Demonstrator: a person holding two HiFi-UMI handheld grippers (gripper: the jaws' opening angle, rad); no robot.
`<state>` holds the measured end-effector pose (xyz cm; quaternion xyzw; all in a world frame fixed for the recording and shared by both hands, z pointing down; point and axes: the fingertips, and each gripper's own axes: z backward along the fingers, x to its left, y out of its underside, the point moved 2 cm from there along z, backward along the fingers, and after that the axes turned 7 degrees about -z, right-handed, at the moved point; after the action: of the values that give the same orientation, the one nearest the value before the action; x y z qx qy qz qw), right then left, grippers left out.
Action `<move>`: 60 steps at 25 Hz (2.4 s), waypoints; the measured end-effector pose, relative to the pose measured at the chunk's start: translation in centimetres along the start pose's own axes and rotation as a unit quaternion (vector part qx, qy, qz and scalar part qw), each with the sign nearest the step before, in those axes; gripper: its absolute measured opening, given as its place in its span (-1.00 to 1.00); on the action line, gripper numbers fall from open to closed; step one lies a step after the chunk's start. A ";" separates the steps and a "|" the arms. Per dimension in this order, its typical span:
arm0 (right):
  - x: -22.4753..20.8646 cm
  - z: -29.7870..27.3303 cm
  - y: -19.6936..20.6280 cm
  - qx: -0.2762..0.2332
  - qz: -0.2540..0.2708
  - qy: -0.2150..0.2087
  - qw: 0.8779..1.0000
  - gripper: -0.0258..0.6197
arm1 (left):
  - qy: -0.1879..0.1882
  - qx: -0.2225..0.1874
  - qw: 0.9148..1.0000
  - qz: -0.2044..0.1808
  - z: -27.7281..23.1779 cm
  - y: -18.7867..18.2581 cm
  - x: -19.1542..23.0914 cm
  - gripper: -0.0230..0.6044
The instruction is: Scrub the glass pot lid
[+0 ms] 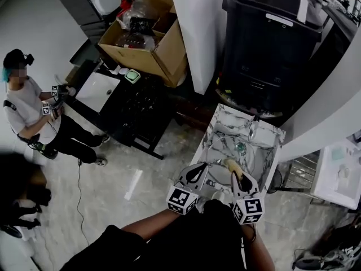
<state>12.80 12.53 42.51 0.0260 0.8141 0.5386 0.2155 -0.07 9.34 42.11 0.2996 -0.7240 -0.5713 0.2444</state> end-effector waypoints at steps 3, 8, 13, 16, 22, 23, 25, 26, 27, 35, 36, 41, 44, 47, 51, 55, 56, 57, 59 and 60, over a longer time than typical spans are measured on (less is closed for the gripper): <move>-1.3 -2.2 0.8 0.026 -0.008 -0.025 0.999 -0.69 | -0.002 0.008 1.000 -0.010 -1.9 0.6 0.2 -0.87; -2.3 -5.9 3.1 0.062 0.002 -0.054 0.997 -0.69 | -0.032 0.024 0.999 -0.016 -3.1 2.4 1.7 -0.87; -2.9 -10.5 6.2 0.112 0.028 -0.099 0.988 -0.69 | -0.059 0.043 0.997 0.005 -4.4 5.1 3.3 -0.87; -3.4 -12.8 8.5 0.151 0.037 -0.111 0.982 -0.69 | -0.067 0.053 0.996 0.014 -5.2 6.4 4.0 -0.87; -4.3 -16.6 13.0 0.215 0.047 -0.133 0.966 -0.69 | -0.063 0.071 0.995 0.032 -6.8 8.9 5.1 -0.87; -4.5 -17.2 13.7 0.226 0.048 -0.138 0.963 -0.69 | -0.065 0.075 0.994 0.038 -7.0 9.3 5.2 -0.87; -4.9 -18.3 15.2 0.245 0.051 -0.145 0.957 -0.69 | -0.073 0.082 0.992 0.054 -7.4 10.0 5.6 -0.87; -5.1 -18.8 15.8 0.254 0.054 -0.147 0.954 -0.69 | -0.078 0.087 0.991 0.061 -7.5 10.3 5.8 -0.87; -5.3 -19.3 16.5 0.263 0.056 -0.149 0.952 -0.69 | -0.081 0.092 0.990 0.065 -7.6 10.5 6.0 -0.87; -6.2 -22.0 21.3 0.315 0.053 -0.144 0.936 -0.69 | -0.072 0.107 0.989 0.071 -9.0 11.7 7.2 -0.87; -6.4 -22.3 21.6 0.314 0.052 -0.145 0.937 -0.69 | -0.070 0.109 0.989 0.075 -9.0 11.8 7.2 -0.87; -8.1 -23.7 21.6 0.298 0.041 -0.133 0.944 -0.70 | -0.067 0.112 0.985 0.115 -8.4 11.7 6.0 -0.87; -8.7 -24.3 21.4 0.299 0.048 -0.128 0.944 -0.69 | -0.056 0.117 0.985 0.110 -8.5 11.8 5.4 -0.87; -8.9 -24.7 21.4 0.298 0.064 -0.124 0.944 -0.69 | -0.050 0.122 0.986 0.103 -8.9 11.8 5.4 -0.87; -9.5 -25.2 21.0 0.293 0.087 -0.115 0.945 -0.69 | -0.048 0.121 0.986 0.102 -9.1 11.8 5.6 -0.87; -10.6 -25.6 20.5 0.282 0.108 -0.105 0.948 -0.69 | -0.050 0.119 0.986 0.103 -9.4 11.9 5.7 -0.87; -10.8 -25.6 20.4 0.280 0.110 -0.103 0.948 -0.69 | -0.052 0.119 0.986 0.103 -9.4 11.8 5.7 -0.87; -11.1 -25.5 20.3 0.280 0.110 -0.100 0.949 -0.69 | -0.053 0.117 0.986 0.104 -9.5 11.7 5.8 -0.87; -11.8 -25.5 20.1 0.278 0.109 -0.091 0.950 -0.69 | -0.052 0.112 0.987 0.102 -9.7 11.3 5.8 -0.87; -12.2 -25.6 20.0 0.276 0.107 -0.086 0.951 -0.69 | -0.050 0.112 0.987 0.100 -9.8 11.2 5.9 -0.87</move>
<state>10.31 -4.63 72.55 0.2179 0.9016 0.3087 0.2105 0.87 0.40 55.31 0.2220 -0.8210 -0.4738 0.2287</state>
